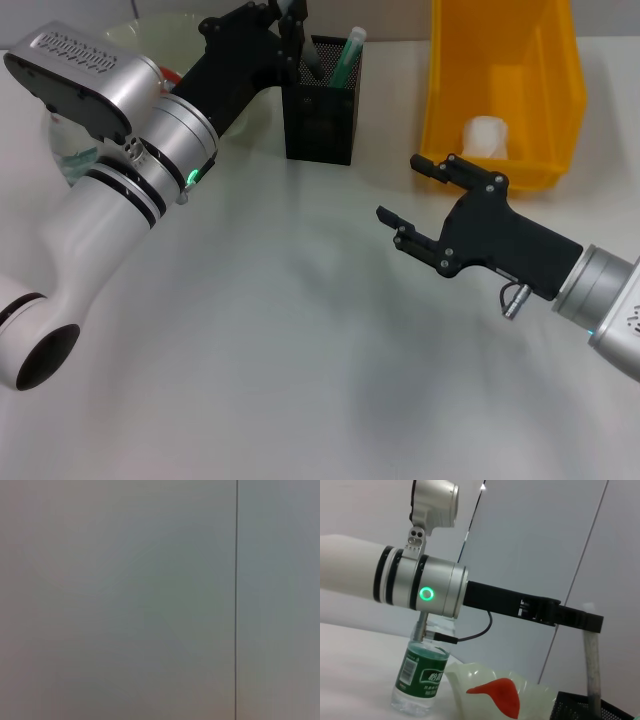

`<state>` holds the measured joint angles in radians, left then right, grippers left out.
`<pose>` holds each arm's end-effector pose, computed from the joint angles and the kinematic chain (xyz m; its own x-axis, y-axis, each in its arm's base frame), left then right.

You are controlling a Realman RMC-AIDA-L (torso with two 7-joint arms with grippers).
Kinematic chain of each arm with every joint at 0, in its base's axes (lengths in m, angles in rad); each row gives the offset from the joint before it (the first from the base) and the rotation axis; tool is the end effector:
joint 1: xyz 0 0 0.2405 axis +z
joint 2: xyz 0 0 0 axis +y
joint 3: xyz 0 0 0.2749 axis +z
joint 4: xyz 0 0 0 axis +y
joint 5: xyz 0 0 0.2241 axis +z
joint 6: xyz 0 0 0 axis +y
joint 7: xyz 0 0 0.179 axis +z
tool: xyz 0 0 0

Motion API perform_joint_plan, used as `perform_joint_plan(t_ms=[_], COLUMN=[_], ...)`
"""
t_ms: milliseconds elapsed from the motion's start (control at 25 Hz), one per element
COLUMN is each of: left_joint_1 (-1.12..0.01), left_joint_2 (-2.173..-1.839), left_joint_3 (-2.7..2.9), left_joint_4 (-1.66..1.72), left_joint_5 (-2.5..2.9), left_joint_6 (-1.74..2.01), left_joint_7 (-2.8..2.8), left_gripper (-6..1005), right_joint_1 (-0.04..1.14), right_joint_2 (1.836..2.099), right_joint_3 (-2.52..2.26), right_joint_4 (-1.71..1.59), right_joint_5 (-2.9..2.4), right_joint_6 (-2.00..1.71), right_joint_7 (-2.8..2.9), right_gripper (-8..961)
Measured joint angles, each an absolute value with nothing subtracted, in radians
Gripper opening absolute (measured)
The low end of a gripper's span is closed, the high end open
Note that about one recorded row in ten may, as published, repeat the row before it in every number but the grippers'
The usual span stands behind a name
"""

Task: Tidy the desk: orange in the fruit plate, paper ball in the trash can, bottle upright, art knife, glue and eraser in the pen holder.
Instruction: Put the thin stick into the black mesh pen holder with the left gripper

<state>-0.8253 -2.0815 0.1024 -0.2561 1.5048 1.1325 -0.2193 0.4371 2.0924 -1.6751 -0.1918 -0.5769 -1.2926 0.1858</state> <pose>-0.1956 0.4392 -0.1085 0.6572 -0.0574 0.7515 0.6033 -0.5576 -0.5702 0.2764 0.3310 -0.1149 0.8405 0.2372 -0.4872 -0.1652 -0.7440 -0.6474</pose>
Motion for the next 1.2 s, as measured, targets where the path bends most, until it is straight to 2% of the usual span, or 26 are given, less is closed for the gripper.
perform_joint_plan(t_ms=[1200], left_joint_1=[-0.831], left_joint_2=[-2.082], left_joint_3=[0.096], left_joint_4=[-0.254], left_joint_5=[1.544], left_joint_6=[1.122], left_joint_7=[-0.209], left_gripper=[171], right_joint_1=[0.423], right_joint_2=[2.092], right_joint_3=[-1.677], right_joint_4=[-0.182], right_joint_5=[-0.478], right_joint_6=[-1.261], right_joint_7=[0.283], right_gripper=[640])
